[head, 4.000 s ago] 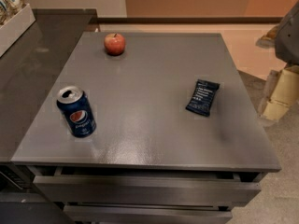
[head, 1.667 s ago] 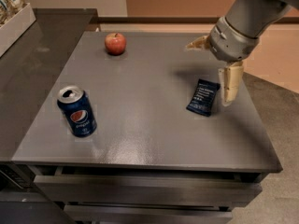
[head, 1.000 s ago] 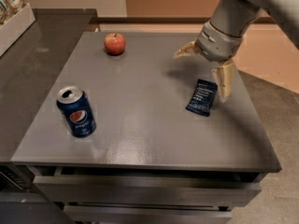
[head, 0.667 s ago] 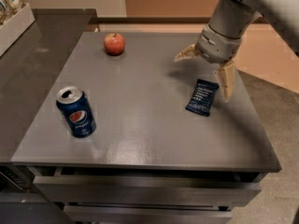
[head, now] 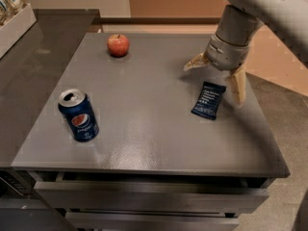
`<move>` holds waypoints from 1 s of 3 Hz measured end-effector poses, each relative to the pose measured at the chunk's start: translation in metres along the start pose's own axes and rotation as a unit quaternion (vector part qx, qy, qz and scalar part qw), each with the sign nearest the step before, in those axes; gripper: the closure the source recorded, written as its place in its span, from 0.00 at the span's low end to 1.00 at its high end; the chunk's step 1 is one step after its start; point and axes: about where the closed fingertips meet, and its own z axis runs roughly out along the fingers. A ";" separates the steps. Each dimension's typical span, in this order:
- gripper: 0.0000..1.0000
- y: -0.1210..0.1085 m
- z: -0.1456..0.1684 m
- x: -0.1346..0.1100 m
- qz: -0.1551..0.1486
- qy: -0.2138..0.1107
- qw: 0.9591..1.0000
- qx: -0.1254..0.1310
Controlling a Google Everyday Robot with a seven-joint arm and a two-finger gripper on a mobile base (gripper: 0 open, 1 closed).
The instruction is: Move rxbar blueberry near apple
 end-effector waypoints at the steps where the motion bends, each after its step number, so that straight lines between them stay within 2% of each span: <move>1: 0.00 0.005 0.006 0.000 0.004 -0.002 1.000 -0.007; 3: 0.00 0.018 0.027 -0.002 0.017 -0.007 0.999 -0.035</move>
Offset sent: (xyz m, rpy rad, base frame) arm -0.0347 -0.0144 -0.0318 -0.0661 0.1360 -0.0200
